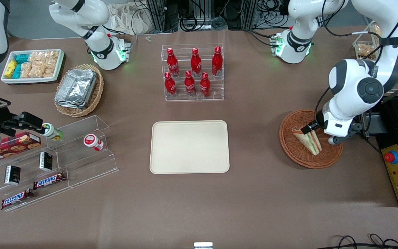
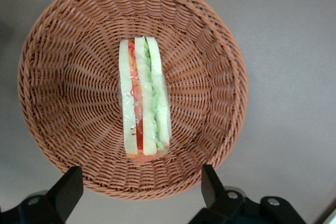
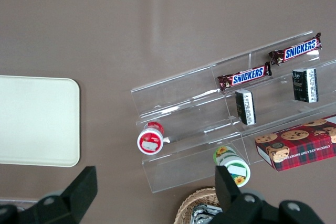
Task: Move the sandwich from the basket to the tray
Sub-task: 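Lower the open left gripper around the sandwich and close it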
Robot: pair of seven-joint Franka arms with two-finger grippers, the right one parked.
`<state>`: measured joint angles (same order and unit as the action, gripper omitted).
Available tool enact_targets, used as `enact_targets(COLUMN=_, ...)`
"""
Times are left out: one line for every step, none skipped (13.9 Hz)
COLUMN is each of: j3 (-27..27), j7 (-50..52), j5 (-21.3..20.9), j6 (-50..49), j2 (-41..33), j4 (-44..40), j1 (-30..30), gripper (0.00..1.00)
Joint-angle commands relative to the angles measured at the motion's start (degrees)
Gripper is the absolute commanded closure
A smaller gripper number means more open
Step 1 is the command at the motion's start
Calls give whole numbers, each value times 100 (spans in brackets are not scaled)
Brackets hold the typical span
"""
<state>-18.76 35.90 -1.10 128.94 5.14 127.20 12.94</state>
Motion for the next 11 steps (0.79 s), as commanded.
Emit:
enact_targets(j3=-14, j7=163, j5=-83, j6=473, j2=-136, j4=419, j1=121, gripper=0)
enact_targets(j3=-14, j7=163, j5=-83, j6=657, j2=-67, j4=507, j1=130, gripper=0)
enact_targets(j3=-14, j7=163, j5=-83, j6=790, j2=39, j4=560, j1=130, gripper=0)
enact_targets(j3=-5, j7=163, j5=-83, j6=913, j2=118, j4=622, j1=148, gripper=0)
enact_targets(j3=-5, j7=163, j5=-83, j6=1027, j2=180, j4=640, j1=183, gripper=0)
enact_targets(j3=-14, j7=163, j5=-83, j6=1054, j2=241, j4=640, j1=183, gripper=0)
enact_targets(j3=-5, j7=163, j5=-83, j6=1072, j2=294, j4=631, j1=183, gripper=0)
enact_targets(j3=-5, j7=163, j5=-83, j6=1203, j2=355, j4=631, j1=183, gripper=0)
enact_targets(j3=-5, j7=163, j5=-83, j6=1291, j2=426, j4=640, j1=183, gripper=0)
enact_targets(j3=-5, j7=163, j5=-83, j6=1301, j2=470, j4=631, j1=183, gripper=0)
enact_targets(j3=-5, j7=163, j5=-83, j6=1309, j2=522, j4=631, j1=183, gripper=0)
